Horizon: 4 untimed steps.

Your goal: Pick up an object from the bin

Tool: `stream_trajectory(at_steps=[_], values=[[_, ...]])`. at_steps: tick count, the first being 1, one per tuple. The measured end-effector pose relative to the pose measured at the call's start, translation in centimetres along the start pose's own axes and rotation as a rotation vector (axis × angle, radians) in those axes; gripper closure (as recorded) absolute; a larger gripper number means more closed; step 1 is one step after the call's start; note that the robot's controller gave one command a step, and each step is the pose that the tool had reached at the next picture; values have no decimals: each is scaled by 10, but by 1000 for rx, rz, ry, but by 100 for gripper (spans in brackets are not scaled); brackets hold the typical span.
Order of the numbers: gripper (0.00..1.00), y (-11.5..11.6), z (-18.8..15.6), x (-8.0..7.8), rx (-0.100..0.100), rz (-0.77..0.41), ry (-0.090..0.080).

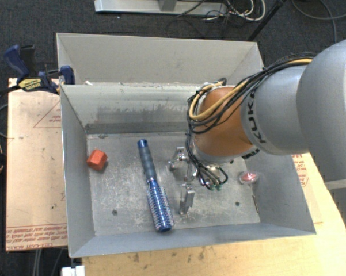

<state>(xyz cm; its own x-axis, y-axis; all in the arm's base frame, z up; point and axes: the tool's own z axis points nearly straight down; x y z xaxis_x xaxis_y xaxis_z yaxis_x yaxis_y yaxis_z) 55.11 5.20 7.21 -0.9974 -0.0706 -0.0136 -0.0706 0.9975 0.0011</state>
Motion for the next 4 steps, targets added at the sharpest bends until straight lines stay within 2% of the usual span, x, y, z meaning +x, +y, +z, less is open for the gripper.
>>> stream_trajectory(at_steps=[1,2,3,4], values=[[0,37,-79,53,-2,-50,9],[0,80,-60,64,-2,-152,16],[0,34,-14,51,-3,-563,7],[0,-25,-18,42,-3,-696,12]])
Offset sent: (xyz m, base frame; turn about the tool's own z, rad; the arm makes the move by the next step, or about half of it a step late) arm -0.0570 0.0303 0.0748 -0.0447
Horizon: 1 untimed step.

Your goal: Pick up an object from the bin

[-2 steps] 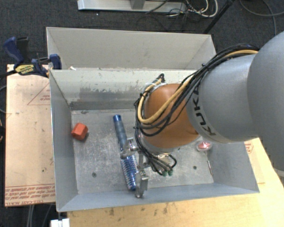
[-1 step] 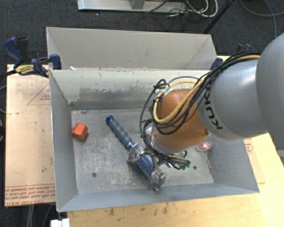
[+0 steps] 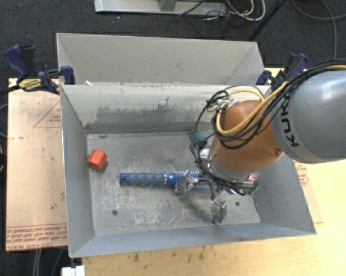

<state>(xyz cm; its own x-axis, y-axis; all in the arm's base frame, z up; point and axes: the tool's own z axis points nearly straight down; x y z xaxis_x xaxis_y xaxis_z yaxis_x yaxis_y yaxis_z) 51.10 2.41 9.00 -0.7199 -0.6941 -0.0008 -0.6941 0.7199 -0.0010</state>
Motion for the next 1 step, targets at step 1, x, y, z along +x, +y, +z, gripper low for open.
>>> stream_trajectory(at_steps=[1], values=[[0,14,-56,-39,0,146,-6]])
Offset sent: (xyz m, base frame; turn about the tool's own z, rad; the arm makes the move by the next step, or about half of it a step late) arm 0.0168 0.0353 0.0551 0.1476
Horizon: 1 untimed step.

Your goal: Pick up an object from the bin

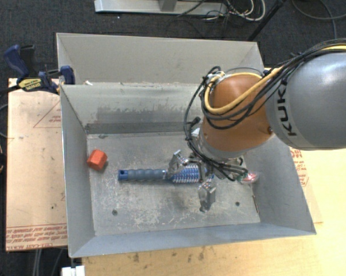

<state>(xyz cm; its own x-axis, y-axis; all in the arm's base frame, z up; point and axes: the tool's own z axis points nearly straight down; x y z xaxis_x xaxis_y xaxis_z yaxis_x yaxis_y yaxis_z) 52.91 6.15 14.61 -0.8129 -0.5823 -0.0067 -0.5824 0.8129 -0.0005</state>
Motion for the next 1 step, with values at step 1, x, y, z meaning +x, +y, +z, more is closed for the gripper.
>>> stream_trajectory(at_steps=[1], values=[[0,-44,60,-19,-1,14,5]])
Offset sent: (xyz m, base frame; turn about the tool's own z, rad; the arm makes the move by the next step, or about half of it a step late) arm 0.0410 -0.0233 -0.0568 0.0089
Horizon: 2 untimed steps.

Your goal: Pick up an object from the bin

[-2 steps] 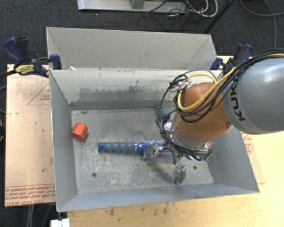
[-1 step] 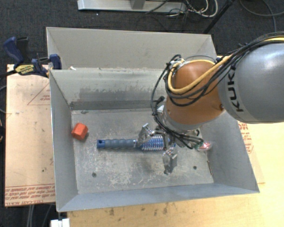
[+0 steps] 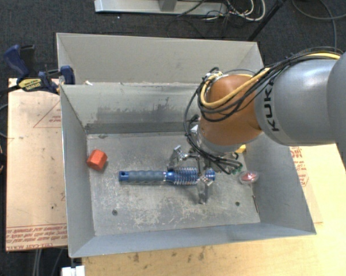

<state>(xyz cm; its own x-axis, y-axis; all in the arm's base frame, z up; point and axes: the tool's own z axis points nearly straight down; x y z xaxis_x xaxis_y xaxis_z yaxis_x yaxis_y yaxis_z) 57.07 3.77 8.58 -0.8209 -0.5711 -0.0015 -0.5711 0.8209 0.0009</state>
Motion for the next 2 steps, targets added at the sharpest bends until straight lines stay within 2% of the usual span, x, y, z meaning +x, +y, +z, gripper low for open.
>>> stream_trajectory(at_steps=[1,2], values=[[0,-51,-10,-29,4,-226,-4],[0,-59,12,5,4,-228,-17]])
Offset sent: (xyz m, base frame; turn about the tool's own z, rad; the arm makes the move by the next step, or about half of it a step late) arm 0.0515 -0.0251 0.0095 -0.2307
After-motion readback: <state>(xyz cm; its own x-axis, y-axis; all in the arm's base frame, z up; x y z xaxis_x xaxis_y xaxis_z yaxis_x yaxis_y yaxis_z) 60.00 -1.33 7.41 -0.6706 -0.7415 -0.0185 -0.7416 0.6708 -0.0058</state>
